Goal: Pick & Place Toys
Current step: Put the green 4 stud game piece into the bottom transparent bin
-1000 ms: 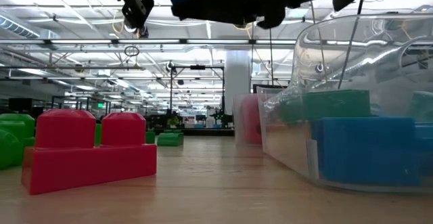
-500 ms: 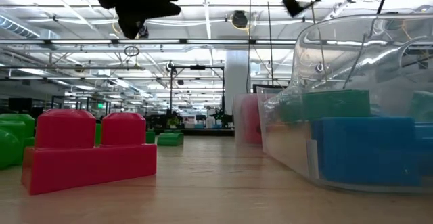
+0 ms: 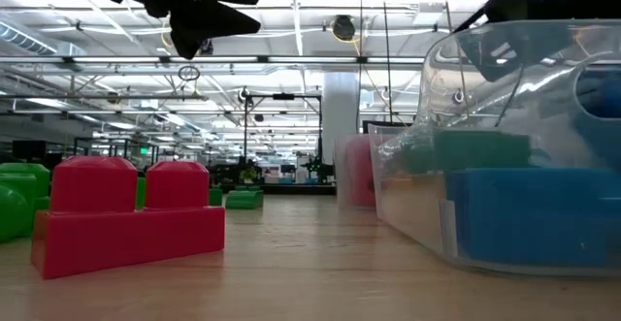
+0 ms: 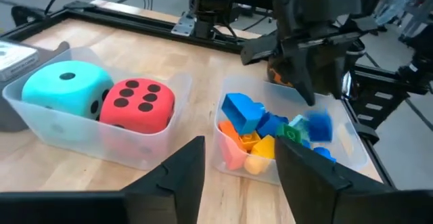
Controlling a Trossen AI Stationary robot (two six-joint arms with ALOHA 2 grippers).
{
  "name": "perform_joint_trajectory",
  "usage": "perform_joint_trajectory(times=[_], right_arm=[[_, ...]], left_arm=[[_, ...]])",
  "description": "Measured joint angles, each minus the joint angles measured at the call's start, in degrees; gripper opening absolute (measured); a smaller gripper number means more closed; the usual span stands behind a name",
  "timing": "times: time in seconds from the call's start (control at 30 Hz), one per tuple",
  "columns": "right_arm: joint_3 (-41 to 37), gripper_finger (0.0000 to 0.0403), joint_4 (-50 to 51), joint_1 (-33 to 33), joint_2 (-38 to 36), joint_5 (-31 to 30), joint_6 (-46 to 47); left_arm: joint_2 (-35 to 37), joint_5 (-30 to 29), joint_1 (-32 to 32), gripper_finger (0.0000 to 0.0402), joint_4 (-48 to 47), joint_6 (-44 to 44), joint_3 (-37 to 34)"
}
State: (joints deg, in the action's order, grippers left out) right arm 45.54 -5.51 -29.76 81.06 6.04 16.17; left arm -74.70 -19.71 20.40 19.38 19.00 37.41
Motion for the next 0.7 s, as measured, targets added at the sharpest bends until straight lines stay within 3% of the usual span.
perform_joint_trajectory(times=[0.2, 0.5, 0.6, 0.7], right_arm=[[-0.37, 0.0201, -3.32, 0.11, 0.00, 0.00, -0.66], [-0.37, 0.0223, -4.70, 0.24, 0.03, 0.00, -4.55], [-0.37, 0.0220, -5.68, 0.74, 0.02, 0.01, -5.09], [-0.37, 0.0217, -6.11, 1.34, 0.04, 0.02, -5.10]], left_arm=[[0.00, -1.54, -1.94, 0.0206, -3.55, 4.88, 0.00], [-0.58, -5.24, -10.64, 0.0281, -28.98, 18.15, 0.00], [-0.81, -4.10, -13.87, 0.0306, -35.81, 16.24, -0.07], [-2.59, -0.64, -17.18, 0.0323, -36.22, 10.65, -0.12]])
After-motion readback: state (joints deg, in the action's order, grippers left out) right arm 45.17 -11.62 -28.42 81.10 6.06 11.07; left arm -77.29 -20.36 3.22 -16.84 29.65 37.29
